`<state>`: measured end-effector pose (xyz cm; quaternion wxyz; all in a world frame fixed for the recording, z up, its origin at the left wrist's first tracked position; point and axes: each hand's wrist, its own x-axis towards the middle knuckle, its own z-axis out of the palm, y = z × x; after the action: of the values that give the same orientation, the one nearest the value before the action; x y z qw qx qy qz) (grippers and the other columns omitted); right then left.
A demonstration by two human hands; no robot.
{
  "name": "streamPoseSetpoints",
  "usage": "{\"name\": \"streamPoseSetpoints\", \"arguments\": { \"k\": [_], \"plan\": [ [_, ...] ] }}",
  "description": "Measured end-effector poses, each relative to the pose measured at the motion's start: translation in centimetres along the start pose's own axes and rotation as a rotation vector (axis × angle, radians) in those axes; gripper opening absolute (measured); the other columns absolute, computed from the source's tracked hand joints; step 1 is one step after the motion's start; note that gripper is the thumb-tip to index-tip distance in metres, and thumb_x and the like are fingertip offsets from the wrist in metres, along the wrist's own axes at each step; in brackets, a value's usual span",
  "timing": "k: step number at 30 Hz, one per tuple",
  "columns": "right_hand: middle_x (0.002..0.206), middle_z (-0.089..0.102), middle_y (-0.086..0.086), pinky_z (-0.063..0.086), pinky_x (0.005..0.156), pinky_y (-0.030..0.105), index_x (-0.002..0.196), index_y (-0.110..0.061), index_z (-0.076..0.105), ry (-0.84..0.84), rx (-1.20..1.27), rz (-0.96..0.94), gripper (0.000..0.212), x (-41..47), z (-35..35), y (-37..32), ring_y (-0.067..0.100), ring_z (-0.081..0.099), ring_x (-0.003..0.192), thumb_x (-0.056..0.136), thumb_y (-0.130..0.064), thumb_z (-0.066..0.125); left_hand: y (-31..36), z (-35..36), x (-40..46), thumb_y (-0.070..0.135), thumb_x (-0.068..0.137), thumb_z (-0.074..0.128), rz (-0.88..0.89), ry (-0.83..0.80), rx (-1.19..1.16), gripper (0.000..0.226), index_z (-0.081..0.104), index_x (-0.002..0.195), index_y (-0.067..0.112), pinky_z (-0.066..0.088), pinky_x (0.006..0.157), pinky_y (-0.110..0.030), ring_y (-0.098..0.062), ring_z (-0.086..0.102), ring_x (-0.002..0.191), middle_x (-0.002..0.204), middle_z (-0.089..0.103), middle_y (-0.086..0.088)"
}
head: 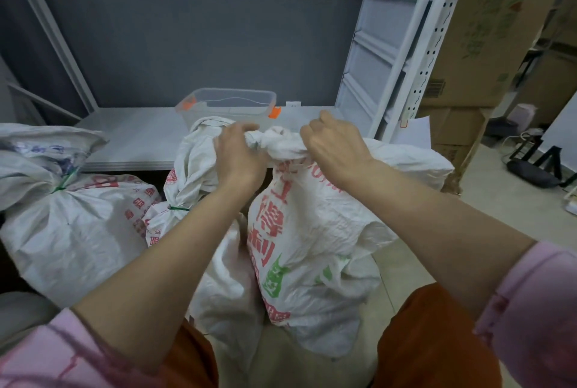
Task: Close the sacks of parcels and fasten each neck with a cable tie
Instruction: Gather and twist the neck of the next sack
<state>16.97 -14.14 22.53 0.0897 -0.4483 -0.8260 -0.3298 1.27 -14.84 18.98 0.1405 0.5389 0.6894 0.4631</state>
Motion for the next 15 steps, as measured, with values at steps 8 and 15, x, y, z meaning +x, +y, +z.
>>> {"name": "streamPoseSetpoints", "arguments": {
  "k": [8, 15],
  "plan": [
    [0.070, 0.057, 0.006, 0.024, 0.062, 0.032, 0.078, -0.009, 0.058, 0.350, 0.006, -0.266, 0.010, -1.5, 1.2, 0.2, 0.024, 0.051, 0.066, 0.079, 0.000, 0.055, 2.2, 0.3, 0.9, 0.021, 0.077, 0.061, 0.553, -0.350, 0.292, 0.007, 0.055, 0.077, 0.023, 0.051, 0.072, -0.045, -0.027, 0.059, 0.078, 0.080, 0.065, 0.000],
    [0.102, 0.053, 0.003, 0.043, 0.070, 0.034, 0.096, -0.013, 0.053, -0.324, 0.462, 0.297, 0.029, -0.6, -1.2, 3.5, 0.024, 0.054, 0.093, 0.077, -0.024, 0.073, 0.8, 0.2, 0.4, 0.001, 0.078, 0.060, 0.710, -0.107, 0.340, 0.019, 0.064, 0.095, 0.009, 0.048, 0.068, -0.038, -0.028, 0.060, 0.079, 0.087, 0.066, -0.006]
  ]
}}
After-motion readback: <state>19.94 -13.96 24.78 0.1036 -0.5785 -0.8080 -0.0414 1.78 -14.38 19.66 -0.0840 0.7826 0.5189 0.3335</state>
